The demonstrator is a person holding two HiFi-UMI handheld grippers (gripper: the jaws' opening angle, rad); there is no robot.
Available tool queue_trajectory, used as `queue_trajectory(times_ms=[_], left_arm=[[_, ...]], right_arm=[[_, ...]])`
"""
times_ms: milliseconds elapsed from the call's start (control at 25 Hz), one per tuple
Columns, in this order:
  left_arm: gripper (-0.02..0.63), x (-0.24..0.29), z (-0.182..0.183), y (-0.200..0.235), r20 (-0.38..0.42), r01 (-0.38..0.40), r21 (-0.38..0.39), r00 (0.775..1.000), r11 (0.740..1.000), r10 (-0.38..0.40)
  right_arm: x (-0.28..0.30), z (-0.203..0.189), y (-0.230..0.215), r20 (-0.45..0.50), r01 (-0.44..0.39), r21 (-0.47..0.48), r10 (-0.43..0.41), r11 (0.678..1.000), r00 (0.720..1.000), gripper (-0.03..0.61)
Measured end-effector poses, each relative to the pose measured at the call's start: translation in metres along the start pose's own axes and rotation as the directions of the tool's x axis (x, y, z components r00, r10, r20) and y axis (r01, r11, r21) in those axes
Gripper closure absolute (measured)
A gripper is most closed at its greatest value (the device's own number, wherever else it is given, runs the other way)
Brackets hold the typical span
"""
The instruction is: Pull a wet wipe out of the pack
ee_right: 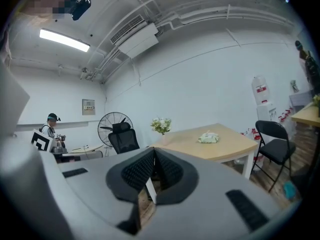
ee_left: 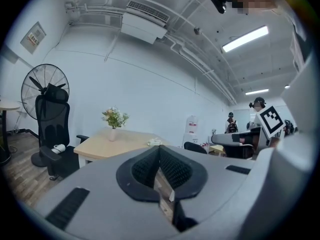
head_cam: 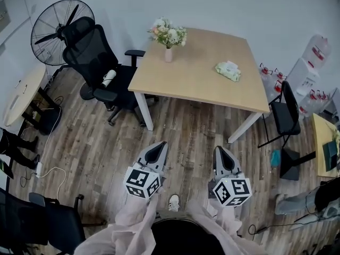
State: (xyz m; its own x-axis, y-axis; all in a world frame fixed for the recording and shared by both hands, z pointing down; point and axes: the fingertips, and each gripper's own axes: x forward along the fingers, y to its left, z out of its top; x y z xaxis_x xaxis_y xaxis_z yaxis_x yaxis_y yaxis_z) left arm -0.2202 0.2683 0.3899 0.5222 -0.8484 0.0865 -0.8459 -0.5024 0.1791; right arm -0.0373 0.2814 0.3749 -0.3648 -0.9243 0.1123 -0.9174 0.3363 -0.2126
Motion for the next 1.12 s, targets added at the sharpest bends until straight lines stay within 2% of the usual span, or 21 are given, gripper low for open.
queue_trajectory(times_ms=[320, 520, 640, 1120], left_arm=[[0.604, 0.005, 0.002, 0.023, 0.010, -0.018, -0.015, 1.000, 1.000, 0.018], [0.604, 0.002, 0.005, 0.029, 0.018, -0.023, -0.039, 1.000, 0.999, 0.024], [0.604, 0.003, -0.001, 0.030, 0.002, -0.025, -0.043, 1.000, 0.999, 0.025], [0.604, 0.045, -0.010, 0.030, -0.026, -0.015, -0.050, 1.000, 0.999, 0.014]], right_arm=[[0.025, 0.000, 0.011, -0.016, -0.023, -0.008, 0.023, 1.000, 1.000, 0.567], [0.027, 0.001, 0.017, -0.027, -0.024, -0.064, 0.022, 0.998, 0.999, 0.566], [0.030, -0.006, 0.015, -0.041, -0.022, -0.042, 0.020, 0.999, 0.999, 0.566], [0.054, -0.008, -0.020, -0.067, -0.008, -0.031, 0.006, 0.999, 0.998, 0.567]])
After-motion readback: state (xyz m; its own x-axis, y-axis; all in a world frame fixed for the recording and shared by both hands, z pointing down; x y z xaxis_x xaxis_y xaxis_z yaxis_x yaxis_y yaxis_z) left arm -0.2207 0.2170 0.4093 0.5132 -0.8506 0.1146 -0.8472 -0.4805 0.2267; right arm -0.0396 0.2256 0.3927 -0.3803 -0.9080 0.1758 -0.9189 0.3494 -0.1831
